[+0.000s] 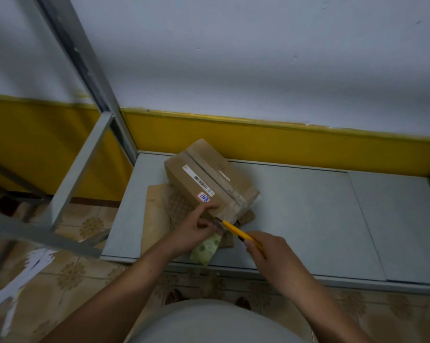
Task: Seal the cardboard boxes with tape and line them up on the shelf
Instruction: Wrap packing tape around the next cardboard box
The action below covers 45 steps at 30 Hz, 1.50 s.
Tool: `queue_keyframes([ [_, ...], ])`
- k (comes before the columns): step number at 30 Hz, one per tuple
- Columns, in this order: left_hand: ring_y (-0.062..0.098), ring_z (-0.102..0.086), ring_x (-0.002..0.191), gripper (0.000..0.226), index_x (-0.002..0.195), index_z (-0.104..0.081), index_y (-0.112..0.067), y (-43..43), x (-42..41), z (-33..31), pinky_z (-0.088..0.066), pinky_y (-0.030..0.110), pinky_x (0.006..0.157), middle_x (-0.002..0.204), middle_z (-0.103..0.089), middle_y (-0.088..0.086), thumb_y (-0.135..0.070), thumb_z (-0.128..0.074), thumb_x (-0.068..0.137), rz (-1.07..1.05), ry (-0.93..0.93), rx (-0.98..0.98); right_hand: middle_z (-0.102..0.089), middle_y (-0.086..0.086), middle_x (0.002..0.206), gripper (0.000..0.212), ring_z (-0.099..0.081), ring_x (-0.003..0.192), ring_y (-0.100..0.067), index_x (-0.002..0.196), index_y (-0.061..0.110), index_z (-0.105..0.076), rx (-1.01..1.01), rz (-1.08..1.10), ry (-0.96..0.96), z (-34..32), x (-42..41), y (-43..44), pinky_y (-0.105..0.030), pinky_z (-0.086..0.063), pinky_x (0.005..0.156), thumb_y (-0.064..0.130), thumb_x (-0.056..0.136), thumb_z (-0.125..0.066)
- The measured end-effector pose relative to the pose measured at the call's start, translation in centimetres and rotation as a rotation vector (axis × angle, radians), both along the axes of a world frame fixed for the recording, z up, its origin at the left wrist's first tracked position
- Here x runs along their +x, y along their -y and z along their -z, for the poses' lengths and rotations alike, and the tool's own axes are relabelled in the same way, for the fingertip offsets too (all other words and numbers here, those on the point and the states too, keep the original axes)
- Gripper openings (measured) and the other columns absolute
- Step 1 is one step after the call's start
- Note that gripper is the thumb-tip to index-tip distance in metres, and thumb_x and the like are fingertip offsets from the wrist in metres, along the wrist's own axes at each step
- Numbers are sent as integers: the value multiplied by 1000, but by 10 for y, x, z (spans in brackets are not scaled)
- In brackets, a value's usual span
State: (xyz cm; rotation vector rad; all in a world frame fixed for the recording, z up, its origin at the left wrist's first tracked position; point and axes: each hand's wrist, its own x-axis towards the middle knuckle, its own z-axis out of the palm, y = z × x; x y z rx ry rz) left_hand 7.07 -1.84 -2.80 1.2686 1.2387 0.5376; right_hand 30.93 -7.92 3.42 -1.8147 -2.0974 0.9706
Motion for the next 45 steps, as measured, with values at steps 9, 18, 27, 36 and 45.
queue_keyframes([
  [9, 12, -76, 106, 58, 151, -50, -27, -2, 0, -8, -58, 43, 101, 103, -82, 1, -12, -72, 99, 13, 2, 16, -64, 6, 78, 27, -60, 70, -10, 90, 29, -63, -73, -23, 47, -10, -10, -14, -36, -50, 69, 39, 108, -45],
  [18, 20, -77, 98, 58, 147, -52, -36, -6, -5, -11, -56, 60, 98, 104, -81, -3, -20, -75, 96, 62, -55, -9, -70, 2, 86, 29, -66, 78, -14, 95, 24, -67, -129, -33, 76, -21, -15, -20, -43, -55, 77, 39, 108, -45],
  [27, 13, -76, 101, 69, 144, -54, -37, -14, -6, -15, -58, 47, 100, 109, -79, 4, -21, -86, 85, 86, -74, -39, -62, -2, 83, 34, -54, 67, -16, 84, 21, -57, -142, -122, 202, -37, -24, -31, -33, -40, 59, 38, 109, -42],
  [36, 17, -76, 86, 61, 141, -54, -36, -16, -7, -17, -52, 23, 67, 95, -79, 9, -9, -77, 91, 118, -117, -41, -46, 1, 75, 37, -42, 60, -10, 79, 18, -48, -175, -161, 333, -49, -43, -45, -25, -26, 49, 36, 110, -42],
  [45, 11, -77, 91, 59, 143, -52, -31, -22, -11, -18, -59, 30, 84, 106, -78, 4, -5, -72, 94, 177, -193, -1, -56, -6, 80, 35, -45, 60, -13, 84, 12, -54, -209, -174, 332, -44, -43, -44, -25, -27, 47, 34, 109, -45],
])
